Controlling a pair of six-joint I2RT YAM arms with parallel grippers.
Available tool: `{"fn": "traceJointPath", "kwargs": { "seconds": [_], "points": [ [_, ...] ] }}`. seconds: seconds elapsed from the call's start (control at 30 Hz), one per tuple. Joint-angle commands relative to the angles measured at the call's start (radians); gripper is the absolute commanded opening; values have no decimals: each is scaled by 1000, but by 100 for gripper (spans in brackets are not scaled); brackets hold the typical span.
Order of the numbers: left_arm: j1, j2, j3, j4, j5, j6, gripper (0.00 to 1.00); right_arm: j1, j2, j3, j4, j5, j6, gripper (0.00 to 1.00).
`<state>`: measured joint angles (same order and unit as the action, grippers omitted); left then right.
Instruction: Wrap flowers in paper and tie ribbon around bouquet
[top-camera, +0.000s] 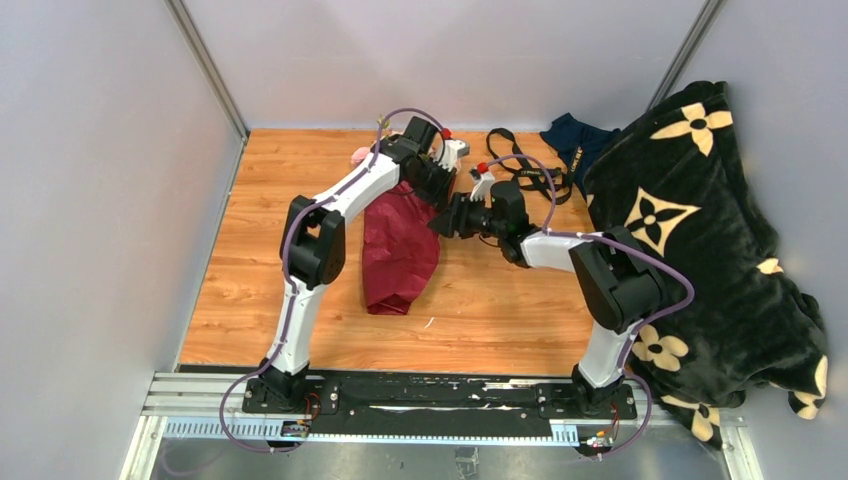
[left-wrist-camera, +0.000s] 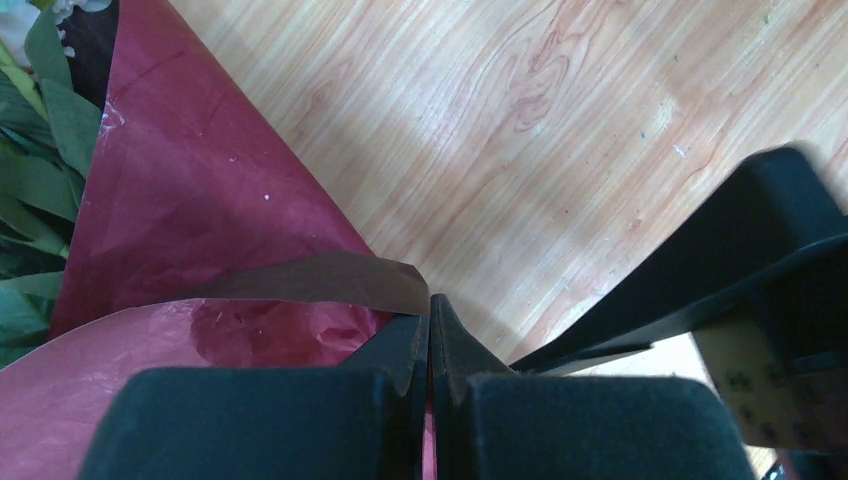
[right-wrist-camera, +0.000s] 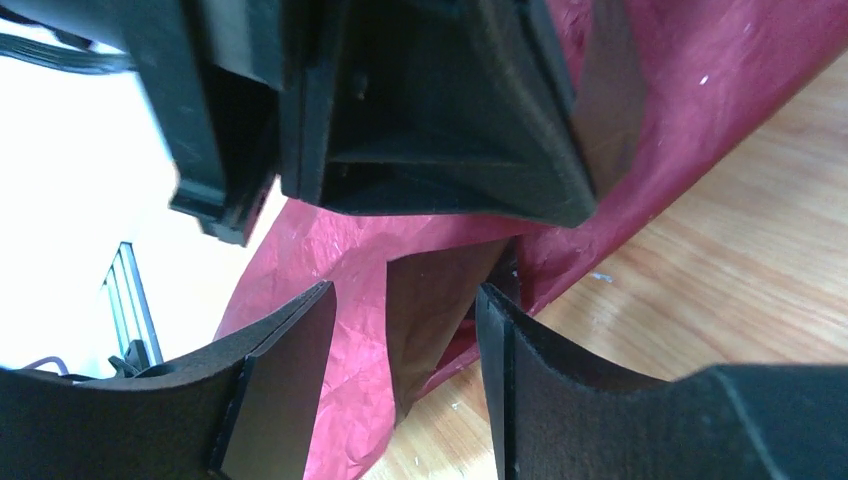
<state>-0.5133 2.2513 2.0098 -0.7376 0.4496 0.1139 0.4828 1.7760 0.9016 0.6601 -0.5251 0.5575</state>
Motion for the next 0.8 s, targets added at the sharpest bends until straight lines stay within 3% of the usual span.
{"fn": "traceJointPath", "kwargs": {
  "seconds": [0.0, 0.17, 0.2, 0.33, 0.37, 0.4, 0.5, 0.57, 0.7, 0.77],
  "points": [
    [-23, 20, 46, 24, -5, -15, 0, 39, 51, 14, 2, 58, -8, 59],
    [-30, 17, 49, 32, -12, -19, 0, 58, 86, 40, -73, 129, -54, 56],
    [-30, 17, 49, 31, -12, -19, 0, 58, 89, 39, -92, 153, -52, 51],
    [-31, 15, 50, 32, -15, -14, 0, 56, 93, 34, -160, 250, -27, 10],
    [-30, 10, 53, 31, -17, -9, 2, 51, 102, 40, -180, 255, -20, 6],
    [-31, 3, 59, 29, -23, -4, 12, 47, 115, 49, -198, 249, -11, 1],
    [-31, -43, 87, -29, -46, 47, 45, 18, 165, 76, -217, 185, 28, 0],
    [-30, -114, 75, -73, -69, 105, 57, 0, 196, 82, -197, 141, 49, 0],
    [-31, -325, -142, -83, -171, 236, 59, -13, 211, 93, -192, 115, 48, 0],
    [-37, -412, -291, -83, -197, 298, 50, -15, 212, 102, -199, 108, 40, 0]
  ]
}}
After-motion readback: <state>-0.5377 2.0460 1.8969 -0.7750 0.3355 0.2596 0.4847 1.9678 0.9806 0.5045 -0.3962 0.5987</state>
